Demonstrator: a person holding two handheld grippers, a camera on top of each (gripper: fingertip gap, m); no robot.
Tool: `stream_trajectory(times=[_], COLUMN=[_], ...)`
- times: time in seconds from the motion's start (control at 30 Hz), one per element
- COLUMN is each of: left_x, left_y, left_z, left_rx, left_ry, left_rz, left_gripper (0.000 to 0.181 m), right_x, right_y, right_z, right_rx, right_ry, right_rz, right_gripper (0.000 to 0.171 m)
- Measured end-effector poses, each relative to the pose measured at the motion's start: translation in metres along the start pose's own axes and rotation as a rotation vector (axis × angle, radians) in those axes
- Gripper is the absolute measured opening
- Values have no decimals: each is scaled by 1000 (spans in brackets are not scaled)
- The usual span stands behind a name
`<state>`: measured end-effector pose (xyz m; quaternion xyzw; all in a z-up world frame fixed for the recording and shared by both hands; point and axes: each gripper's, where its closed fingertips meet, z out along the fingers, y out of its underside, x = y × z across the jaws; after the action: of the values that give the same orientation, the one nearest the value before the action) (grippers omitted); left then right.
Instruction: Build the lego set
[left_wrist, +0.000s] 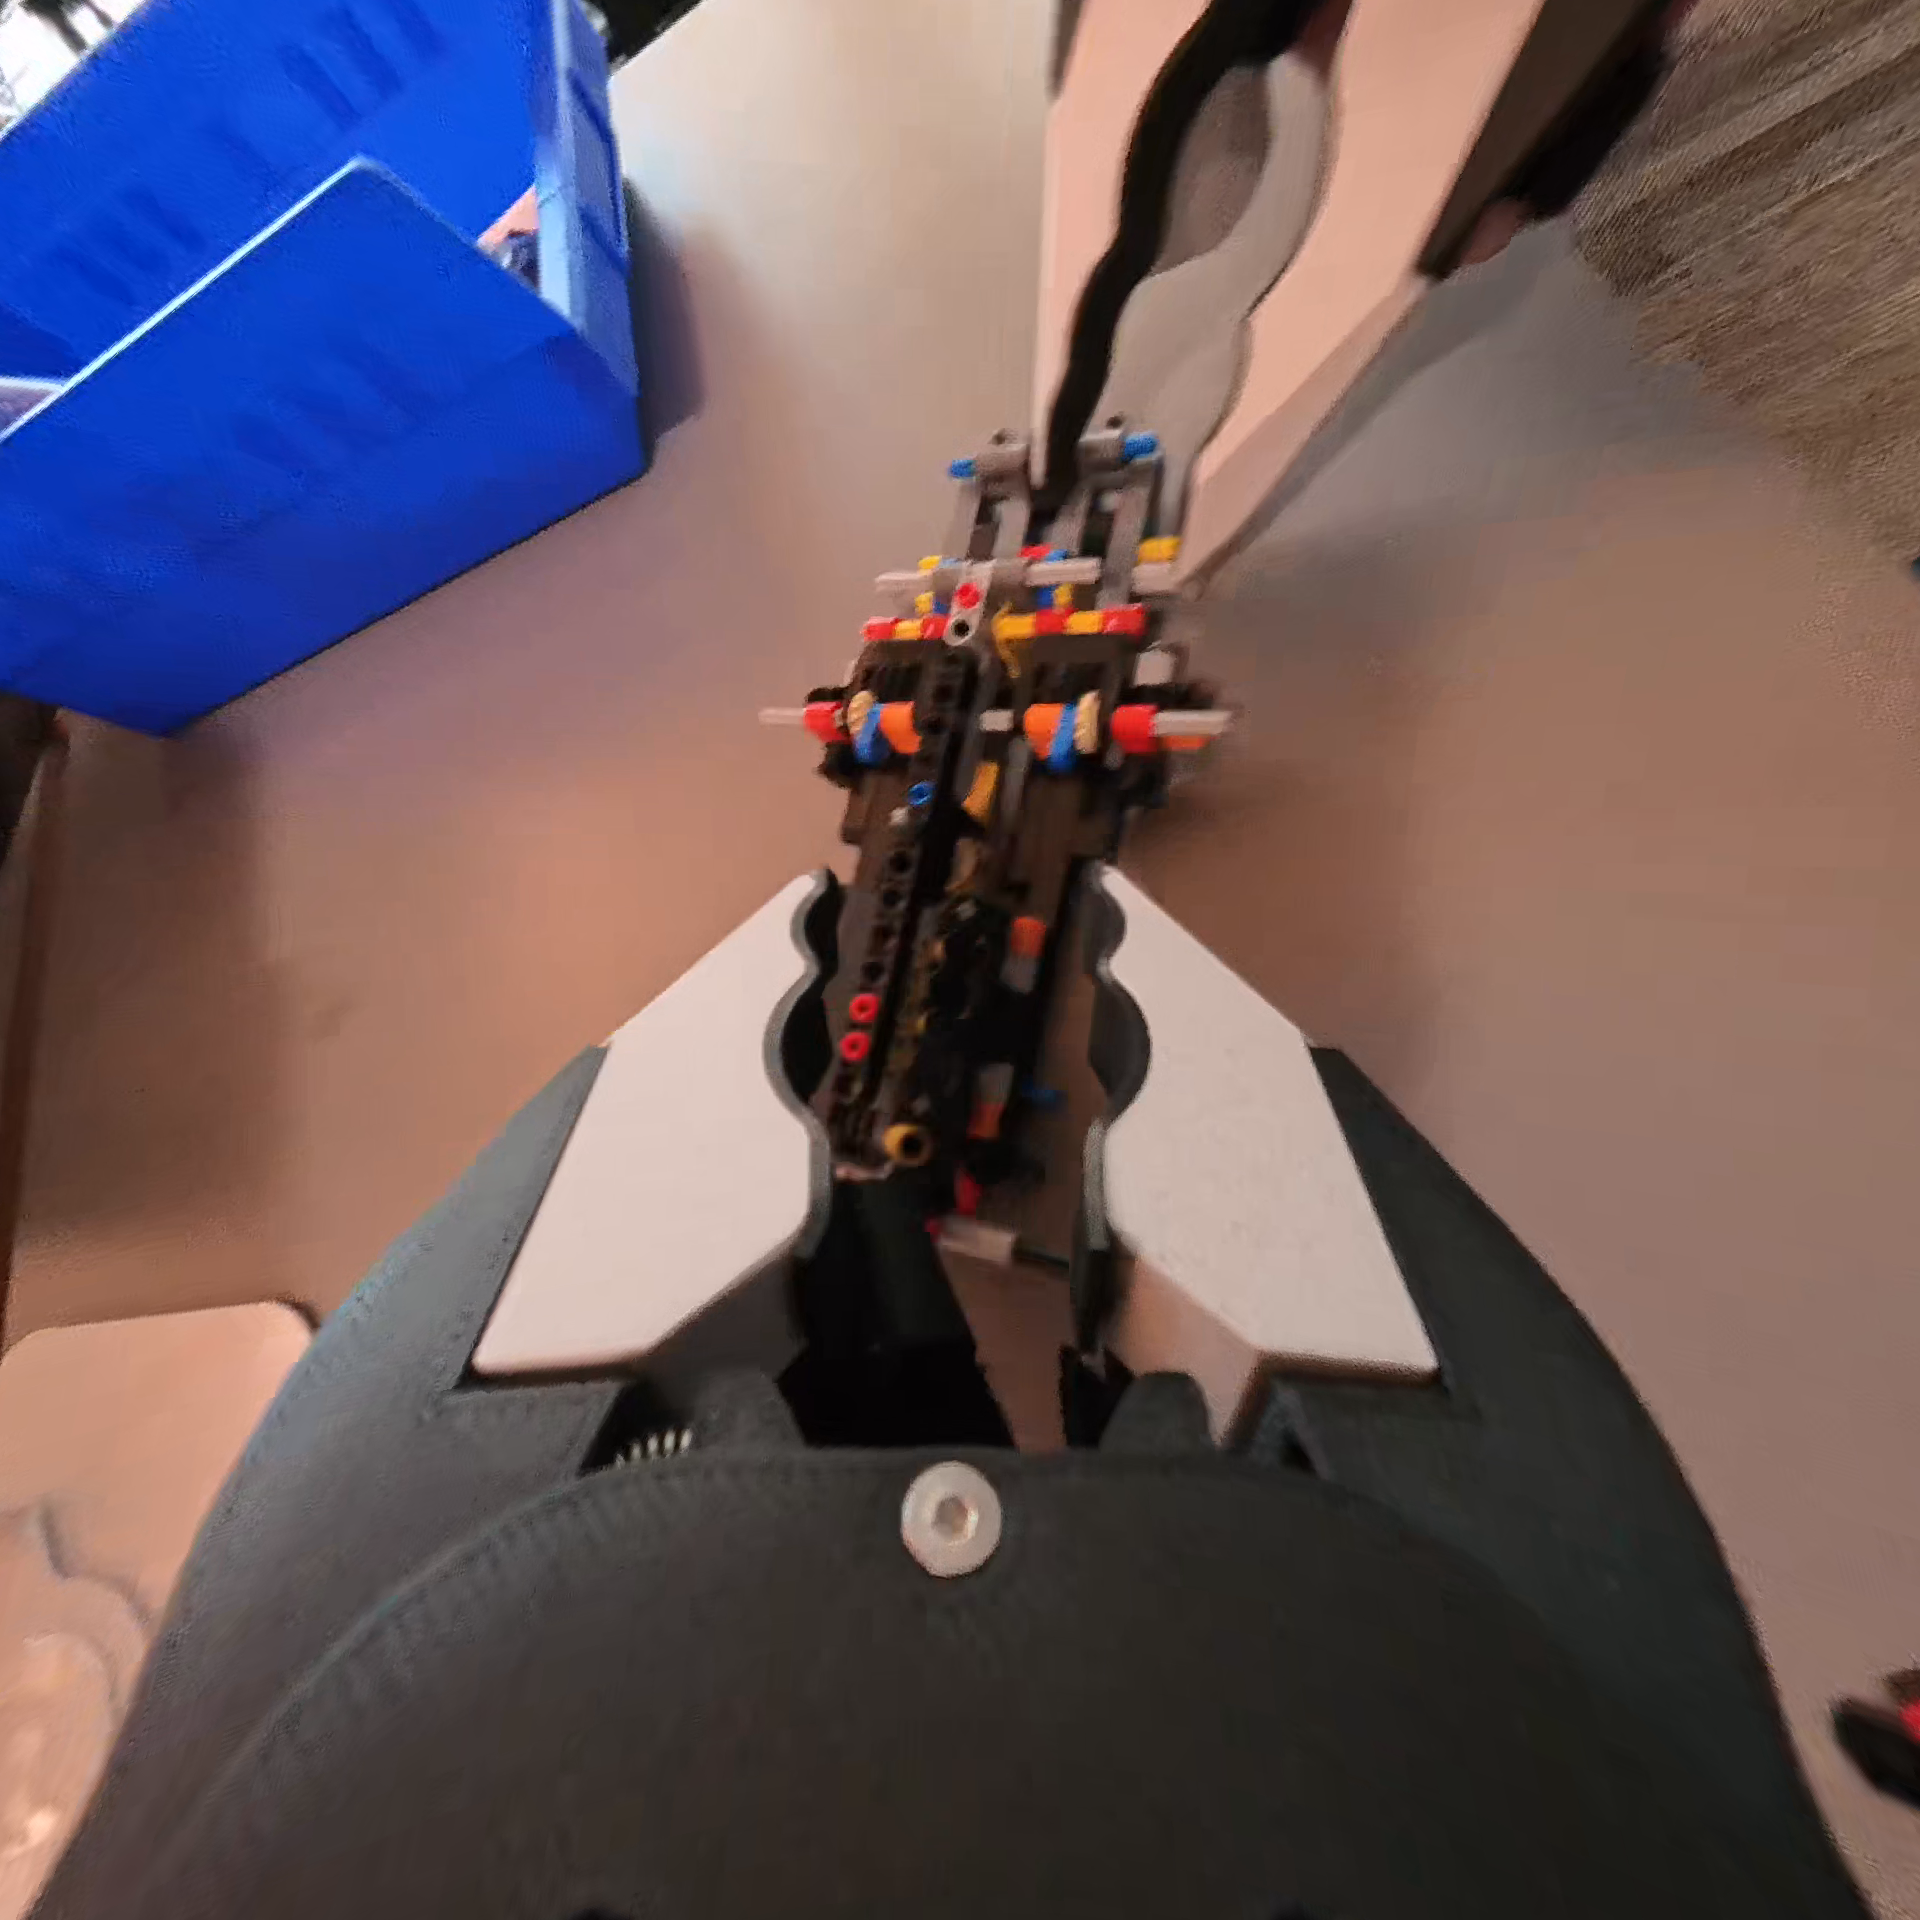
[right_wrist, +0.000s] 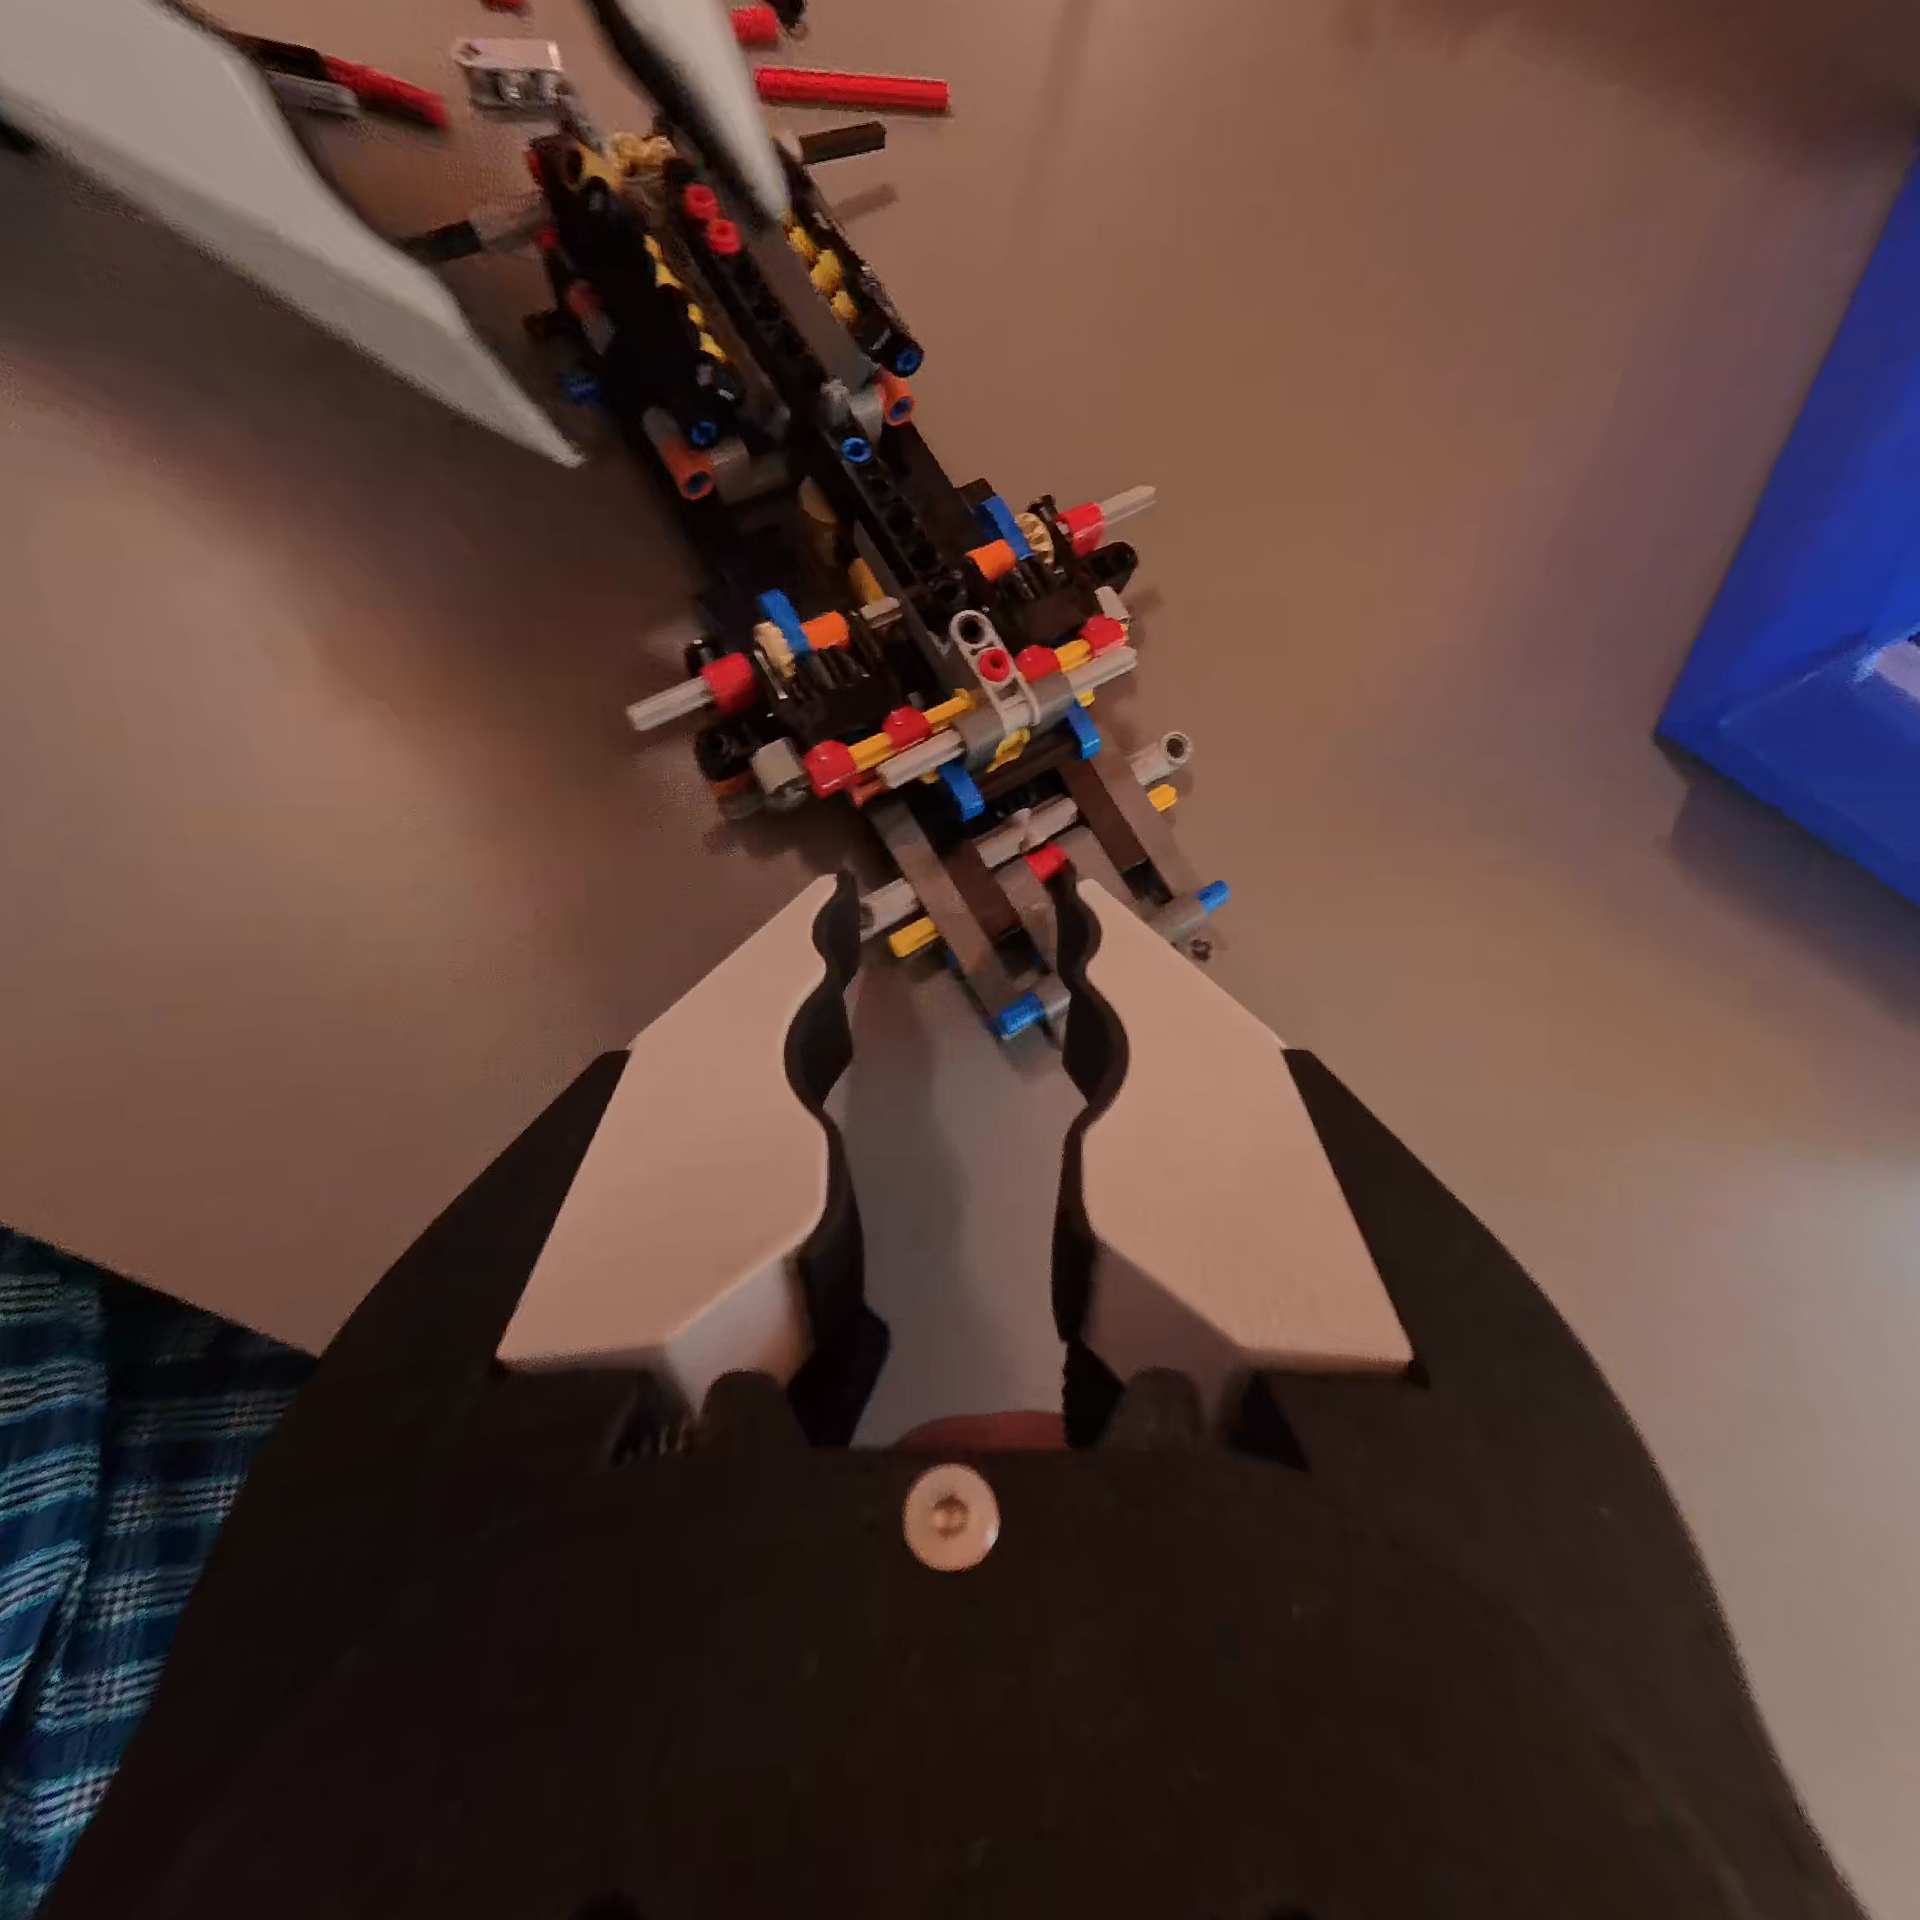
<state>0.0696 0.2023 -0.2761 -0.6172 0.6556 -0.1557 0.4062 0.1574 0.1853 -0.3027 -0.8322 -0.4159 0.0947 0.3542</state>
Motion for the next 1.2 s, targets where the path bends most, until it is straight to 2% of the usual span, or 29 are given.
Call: stream_trajectory(times=[0.17,0.2,0.43,0.77,1.0,1.03,1.2], left_x=[-7,-8,-1,11,10,6,6], left_y=[19,24,40,33,34,34,34], left_z=[6,9,15,13,15,16,17], left_rx=[-103,-122,-211,-197,-195,-197,-203], left_ry=[66,81,122,142,140,126,140], left_rz=[29,14,13,-17,-48,-54,-102], left_gripper=[80,82,70,68,69,62,61], right_x=[-9,-9,5,33,-1,-8,-19], right_y=[3,3,3,3,2,2,0], right_z=[4,5,10,16,-2,-1,9], right_rx=[-1,-1,31,12,54,58,68], right_ry=[-24,-24,20,86,-3,-16,15], right_rz=[15,19,32,3,71,78,113], right_gripper=[31,31,22,28,30,31,37])
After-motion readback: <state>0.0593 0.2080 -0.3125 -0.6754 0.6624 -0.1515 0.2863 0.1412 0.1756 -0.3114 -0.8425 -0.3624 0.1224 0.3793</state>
